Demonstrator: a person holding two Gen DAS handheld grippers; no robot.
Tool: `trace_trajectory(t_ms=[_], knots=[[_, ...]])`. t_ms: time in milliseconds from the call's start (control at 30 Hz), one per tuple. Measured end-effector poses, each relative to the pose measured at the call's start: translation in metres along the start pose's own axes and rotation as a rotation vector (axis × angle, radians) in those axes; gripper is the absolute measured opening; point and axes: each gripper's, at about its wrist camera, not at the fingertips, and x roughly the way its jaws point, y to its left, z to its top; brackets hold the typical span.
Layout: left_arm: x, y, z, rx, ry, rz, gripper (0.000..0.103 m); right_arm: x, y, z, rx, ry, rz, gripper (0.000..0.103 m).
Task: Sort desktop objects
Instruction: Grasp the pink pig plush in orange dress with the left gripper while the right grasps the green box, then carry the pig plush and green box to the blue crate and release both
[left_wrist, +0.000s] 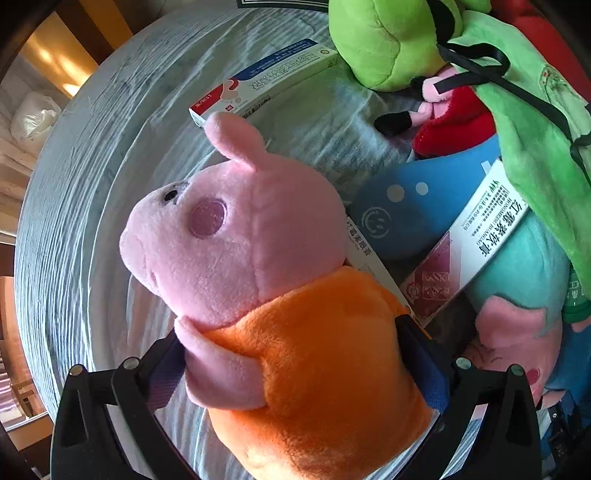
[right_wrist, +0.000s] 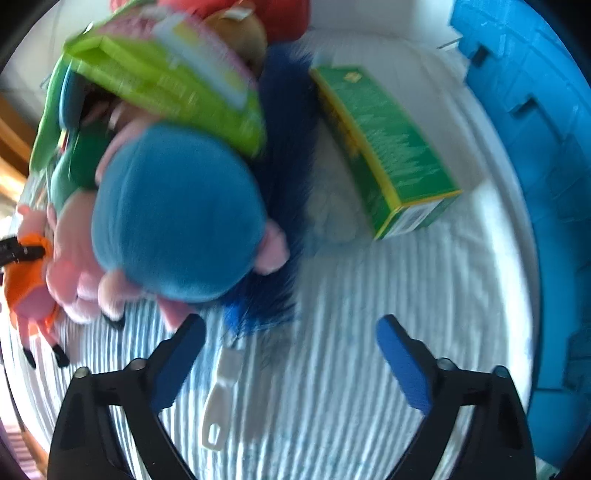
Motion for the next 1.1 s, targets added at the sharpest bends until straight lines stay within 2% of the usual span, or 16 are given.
trace_trajectory(t_ms=[100,200,367,533,567,600,633,667,700,800,900,1100], knots=[[0.004,0.004,0.003,-0.024,0.027,-0.021,0.103,-0.014,-0.024,0.017,0.014,-0.054,-0.044,0.093],[0.003,0.004,0.007,-0.006,0.052,-0.02,0.103,-0.018,-0.041,0.038,0.006,-0.089,-0.079,0.093],[-0.001,0.008,0.014,0.021,0.085,-0.007,0.103,0.004,-0.055,0.08,-0.035,-0.047,-0.099,0.098],[0.001,0.015,0.017,0.021,0.116,-0.016,0.103,0.032,-0.05,0.102,-0.064,0.02,-0.082,0.098],[-0.001,0.016,0.016,0.026,0.112,-0.019,0.099,0.037,-0.049,0.104,-0.071,0.03,-0.083,0.098],[-0.005,0.017,0.014,0.031,0.103,-0.02,0.095,0.041,-0.048,0.105,-0.083,0.041,-0.09,0.098],[-0.011,0.019,0.01,0.036,0.083,-0.025,0.093,0.044,-0.046,0.105,-0.094,0.048,-0.097,0.091],[-0.016,0.019,0.008,0.042,0.066,-0.029,0.088,0.045,-0.046,0.104,-0.095,0.049,-0.1,0.065],[-0.023,0.02,0.004,0.055,0.042,-0.03,0.084,0.044,-0.047,0.103,-0.091,0.046,-0.105,0.057],[-0.042,0.02,-0.012,0.082,-0.024,-0.015,0.08,0.03,-0.052,0.095,-0.069,0.022,-0.07,0.054],[-0.059,0.024,-0.03,0.091,-0.078,-0.019,0.078,0.004,-0.058,0.082,-0.055,-0.028,-0.07,0.052],[-0.121,0.027,-0.082,0.132,-0.283,-0.005,0.078,-0.061,-0.058,0.037,-0.042,-0.133,-0.053,0.052]])
